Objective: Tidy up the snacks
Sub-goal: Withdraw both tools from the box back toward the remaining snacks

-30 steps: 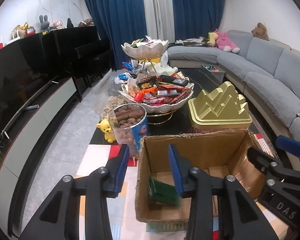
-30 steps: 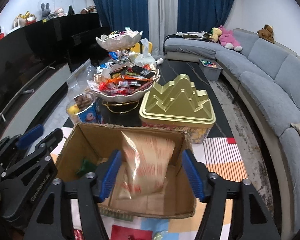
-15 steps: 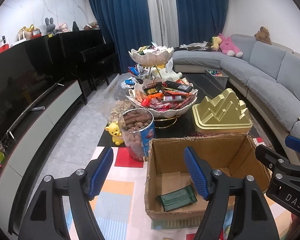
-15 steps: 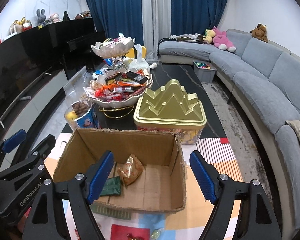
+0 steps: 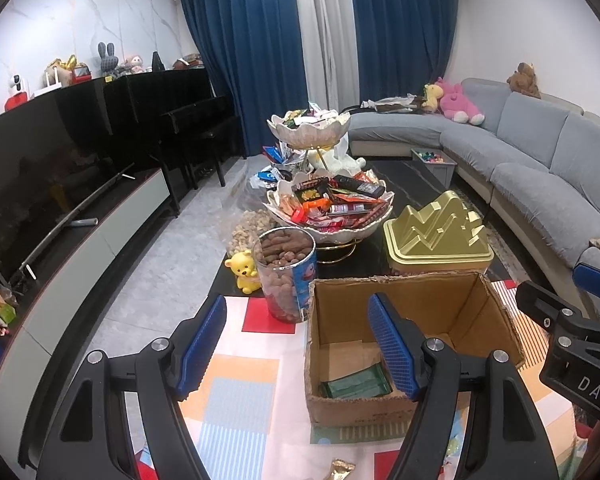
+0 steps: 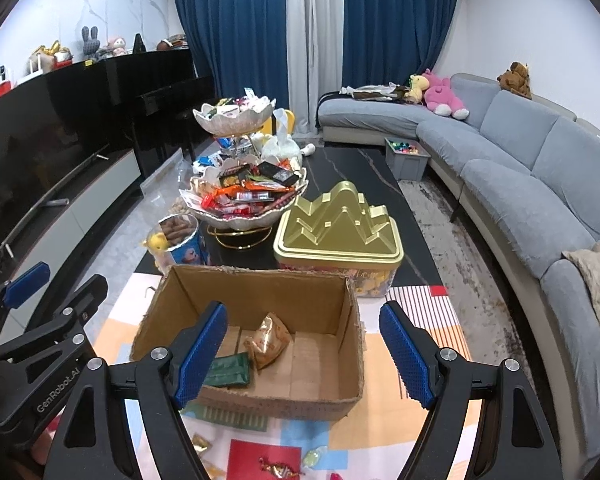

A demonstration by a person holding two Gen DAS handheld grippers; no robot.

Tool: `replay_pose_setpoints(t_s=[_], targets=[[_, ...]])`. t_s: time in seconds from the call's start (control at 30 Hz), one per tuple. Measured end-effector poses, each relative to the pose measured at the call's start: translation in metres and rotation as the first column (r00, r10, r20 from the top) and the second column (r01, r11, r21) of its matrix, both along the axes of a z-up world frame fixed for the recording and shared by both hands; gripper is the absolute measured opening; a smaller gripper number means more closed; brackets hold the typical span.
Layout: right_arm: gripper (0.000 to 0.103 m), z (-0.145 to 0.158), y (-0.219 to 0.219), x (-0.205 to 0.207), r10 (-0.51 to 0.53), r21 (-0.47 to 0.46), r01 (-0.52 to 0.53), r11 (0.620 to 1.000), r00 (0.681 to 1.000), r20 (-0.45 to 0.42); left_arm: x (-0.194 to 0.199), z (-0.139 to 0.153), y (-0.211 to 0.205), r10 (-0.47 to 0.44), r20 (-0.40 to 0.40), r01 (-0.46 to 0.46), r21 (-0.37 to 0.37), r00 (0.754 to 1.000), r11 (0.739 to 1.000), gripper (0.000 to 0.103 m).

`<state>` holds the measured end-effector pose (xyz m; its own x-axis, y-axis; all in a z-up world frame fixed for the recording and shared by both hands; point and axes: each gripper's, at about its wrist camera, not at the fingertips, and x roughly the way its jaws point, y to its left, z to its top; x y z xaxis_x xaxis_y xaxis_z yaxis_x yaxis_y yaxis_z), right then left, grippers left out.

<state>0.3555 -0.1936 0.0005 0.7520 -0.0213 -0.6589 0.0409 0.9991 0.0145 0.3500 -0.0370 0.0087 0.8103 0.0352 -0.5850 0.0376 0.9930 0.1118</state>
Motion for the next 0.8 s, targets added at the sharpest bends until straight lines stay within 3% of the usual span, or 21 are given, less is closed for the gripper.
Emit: replay_pose_setpoints(t_s=[0.8], targets=[[0.079, 0.001, -0.002, -0.06, -0.011, -0.022, 0.011, 1.0, 1.0, 0.002, -0.063, 0.002, 0.003, -0.053, -0.004, 0.053, 0.022, 0.999, 0.998, 0.073]])
